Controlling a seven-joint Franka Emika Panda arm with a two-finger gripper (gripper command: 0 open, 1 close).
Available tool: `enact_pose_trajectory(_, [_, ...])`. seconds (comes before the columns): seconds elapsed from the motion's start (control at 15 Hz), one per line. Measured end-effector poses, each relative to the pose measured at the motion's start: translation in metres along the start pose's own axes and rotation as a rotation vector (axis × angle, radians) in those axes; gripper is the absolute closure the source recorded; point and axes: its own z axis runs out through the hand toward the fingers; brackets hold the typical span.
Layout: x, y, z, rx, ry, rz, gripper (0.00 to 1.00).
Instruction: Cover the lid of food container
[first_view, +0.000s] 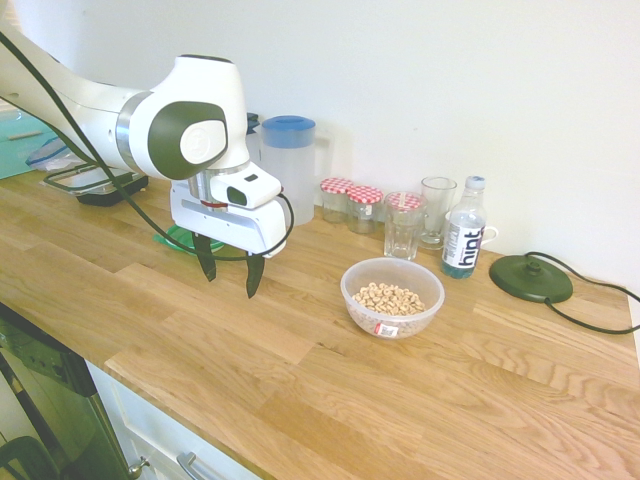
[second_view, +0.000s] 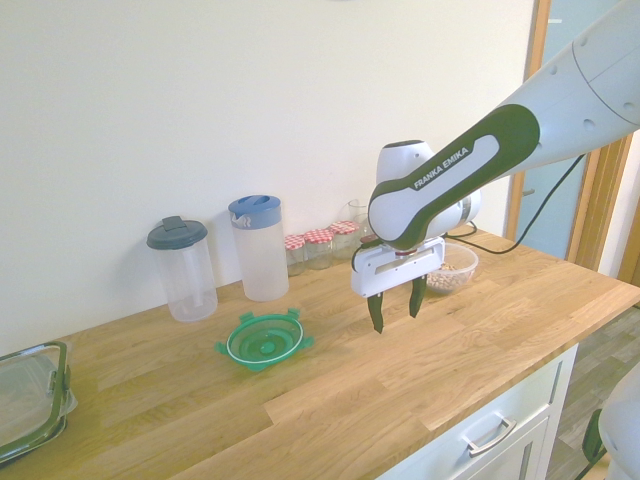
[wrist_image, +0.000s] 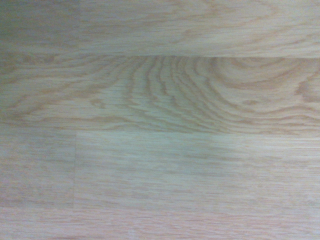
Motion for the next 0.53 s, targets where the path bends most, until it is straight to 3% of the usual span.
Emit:
enact_pose_trajectory(0.2, [0.001,-0.002,-0.002,0.043,-0.021,0.013,0.00])
enact_pose_trajectory(0.53, [0.043,-0.031,0.000,0.330,-0.207,-0.008,0.00])
